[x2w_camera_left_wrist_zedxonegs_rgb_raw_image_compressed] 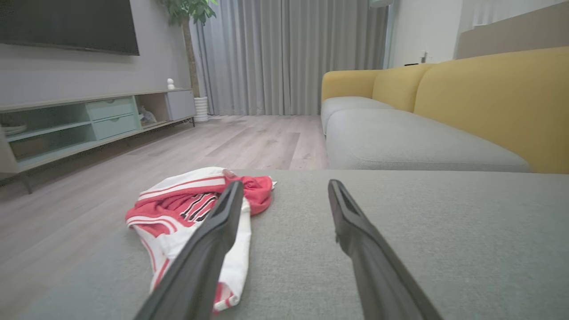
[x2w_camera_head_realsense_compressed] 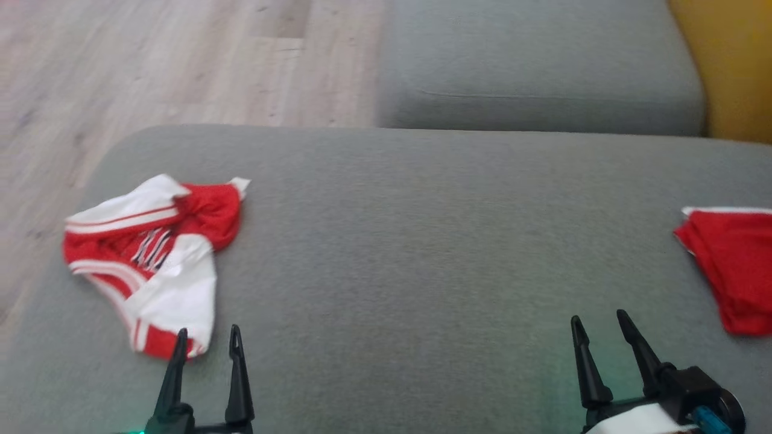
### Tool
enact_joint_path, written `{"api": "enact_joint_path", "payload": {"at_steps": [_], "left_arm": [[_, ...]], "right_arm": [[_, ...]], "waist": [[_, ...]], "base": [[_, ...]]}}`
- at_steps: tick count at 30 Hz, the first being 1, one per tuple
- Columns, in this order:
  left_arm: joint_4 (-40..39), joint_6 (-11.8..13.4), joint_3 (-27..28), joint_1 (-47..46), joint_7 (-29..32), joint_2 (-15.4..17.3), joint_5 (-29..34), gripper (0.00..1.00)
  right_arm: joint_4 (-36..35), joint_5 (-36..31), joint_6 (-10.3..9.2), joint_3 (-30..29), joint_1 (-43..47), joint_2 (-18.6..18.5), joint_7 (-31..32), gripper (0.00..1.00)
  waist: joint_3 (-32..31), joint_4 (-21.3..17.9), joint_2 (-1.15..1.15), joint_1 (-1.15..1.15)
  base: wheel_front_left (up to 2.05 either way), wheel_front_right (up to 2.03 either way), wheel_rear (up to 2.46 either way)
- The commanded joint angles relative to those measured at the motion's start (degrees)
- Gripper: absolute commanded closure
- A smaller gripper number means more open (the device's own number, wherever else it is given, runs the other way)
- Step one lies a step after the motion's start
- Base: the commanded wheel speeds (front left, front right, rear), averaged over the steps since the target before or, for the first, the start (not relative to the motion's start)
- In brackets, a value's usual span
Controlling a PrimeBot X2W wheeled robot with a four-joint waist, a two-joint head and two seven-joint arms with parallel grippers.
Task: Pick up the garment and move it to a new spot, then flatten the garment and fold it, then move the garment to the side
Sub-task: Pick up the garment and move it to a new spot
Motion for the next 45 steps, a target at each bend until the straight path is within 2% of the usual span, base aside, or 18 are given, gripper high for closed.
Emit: {"api": "enact_joint_path", "payload": {"at_steps": [1, 9, 13, 21, 25, 28, 30, 33, 38, 41, 45], "left_arm": [[-1.9, 0.3, 2.0, -1.5, -0.1, -0.2, 0.3, 0.00], [-2.8, 0.6, 5.3, 0.2, -0.1, -0.1, 0.7, 0.00], [-3.6, 1.0, 7.3, 1.5, -0.1, -0.1, 0.6, 0.00], [-7.6, 2.9, 12.4, 1.1, -0.1, -0.1, -0.9, 0.00], [-8.4, 1.7, 14.0, -0.9, -0.1, 0.6, -0.5, 0.00], [-9.4, 0.6, 16.3, -6.0, -0.1, 2.0, -0.6, 0.00], [-10.3, 0.0, 17.7, -10.3, -0.1, 2.5, -0.9, 0.00], [-9.2, -2.2, 18.4, -17.0, -0.1, 3.7, -1.6, 0.00], [2.5, -7.3, 17.9, -30.6, -0.1, 6.8, -3.1, 0.00], [15.9, -10.6, 16.7, -39.9, 0.9, 8.8, -4.9, 0.00], [32.3, -13.1, 14.5, -51.2, 7.1, 10.6, -7.9, 0.00]], "right_arm": [[-1.8, 0.5, -0.04, 1.3, -1.3, -0.3, -0.6, 0.00], [-1.4, 1.6, -0.04, 2.8, -1.5, -0.3, -0.6, 0.00], [-1.2, 1.5, -0.04, 3.0, -1.6, -0.3, -0.6, 0.00], [-0.3, -0.7, -0.04, 4.4, -4.3, -0.3, -0.6, 0.00], [-1.0, -0.1, -0.04, 2.8, -4.7, -0.3, -0.6, 0.00], [-2.4, -1.9, -0.04, 1.0, -6.2, -0.6, -0.6, 0.00], [-3.3, -3.1, -0.04, -0.2, -7.7, -2.0, -0.6, 0.00], [-4.3, -4.6, -0.04, -1.7, -10.1, -4.0, -0.6, 0.00], [-5.9, -6.4, -0.04, -2.4, -14.2, -7.9, -0.6, 0.00], [-6.6, -7.3, -0.04, -1.7, -16.4, -11.0, -0.6, 0.00], [-8.0, -8.0, -0.04, -2.0, -18.1, -13.9, -0.6, 0.00]], "waist": [[0.1, 3.2, 0.00, 0.00], [-0.9, 14.0, 0.00, 0.00], [-0.6, 18.1, 0.00, 0.00], [2.8, 21.0, 0.00, 0.00], [4.8, 22.1, 0.00, 0.00], [9.6, 22.8, 0.00, 0.00], [12.6, 23.2, 0.00, 0.00], [16.0, 23.5, 0.00, 0.00], [21.2, 22.6, 0.00, 0.00], [24.3, 20.7, 0.00, 0.00], [27.8, 17.3, 0.00, 0.00]], "base": [[0.00, 0.00, 0.00], [0.00, 0.00, 0.00], [0.00, 0.00, 0.00], [0.00, 0.00, 0.00], [0.00, 0.00, 0.00], [0.00, 0.00, 0.00], [0.00, 0.00, 0.00], [0.00, 0.00, 0.00], [0.00, 0.00, 0.00], [0.00, 0.00, 0.00], [0.00, 0.00, 0.00]]}}
